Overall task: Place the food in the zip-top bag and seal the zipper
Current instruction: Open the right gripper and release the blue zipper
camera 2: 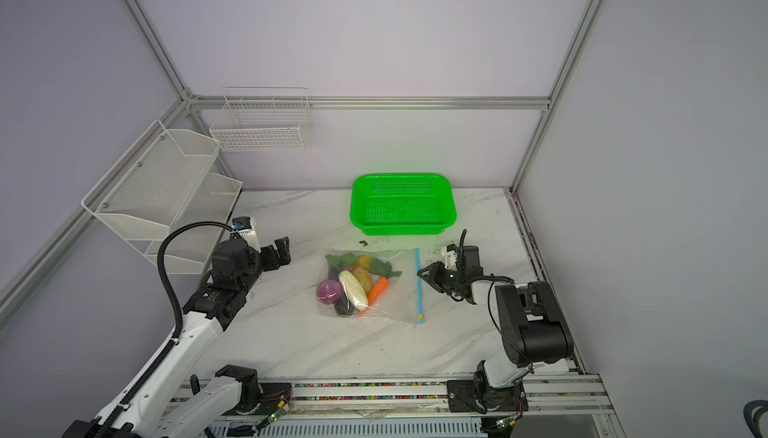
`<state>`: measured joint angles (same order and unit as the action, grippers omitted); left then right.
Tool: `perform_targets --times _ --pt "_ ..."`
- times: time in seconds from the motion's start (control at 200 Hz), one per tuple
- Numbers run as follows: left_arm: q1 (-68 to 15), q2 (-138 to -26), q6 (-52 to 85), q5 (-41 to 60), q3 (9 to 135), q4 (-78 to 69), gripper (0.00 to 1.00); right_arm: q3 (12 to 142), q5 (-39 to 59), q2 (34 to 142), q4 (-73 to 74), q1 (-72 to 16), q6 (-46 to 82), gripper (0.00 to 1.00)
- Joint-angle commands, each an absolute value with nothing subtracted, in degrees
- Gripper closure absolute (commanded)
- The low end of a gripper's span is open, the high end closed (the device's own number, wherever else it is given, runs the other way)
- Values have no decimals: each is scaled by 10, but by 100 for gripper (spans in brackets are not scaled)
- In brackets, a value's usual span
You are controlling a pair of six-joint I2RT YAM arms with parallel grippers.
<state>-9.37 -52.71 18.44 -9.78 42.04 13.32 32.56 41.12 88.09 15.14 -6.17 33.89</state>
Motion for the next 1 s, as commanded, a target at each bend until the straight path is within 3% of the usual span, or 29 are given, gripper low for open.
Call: perform_targets --times 0.0,0.115,0.265,0.47,0.995 --pt "-89 -527 182 -86 436 102 0 337 390 842 107 -52 309 65" --pt "-89 -528 181 -77 434 96 0 328 385 808 107 -52 300 71" --pt "-89 -523 181 -70 423 78 0 317 374 773 135 -65 296 72" --pt "-89 -523 185 -51 413 65 0 321 359 835 200 -118 322 76" --pt "-89 -544 176 -44 413 62 0 362 300 962 207 -124 326 79"
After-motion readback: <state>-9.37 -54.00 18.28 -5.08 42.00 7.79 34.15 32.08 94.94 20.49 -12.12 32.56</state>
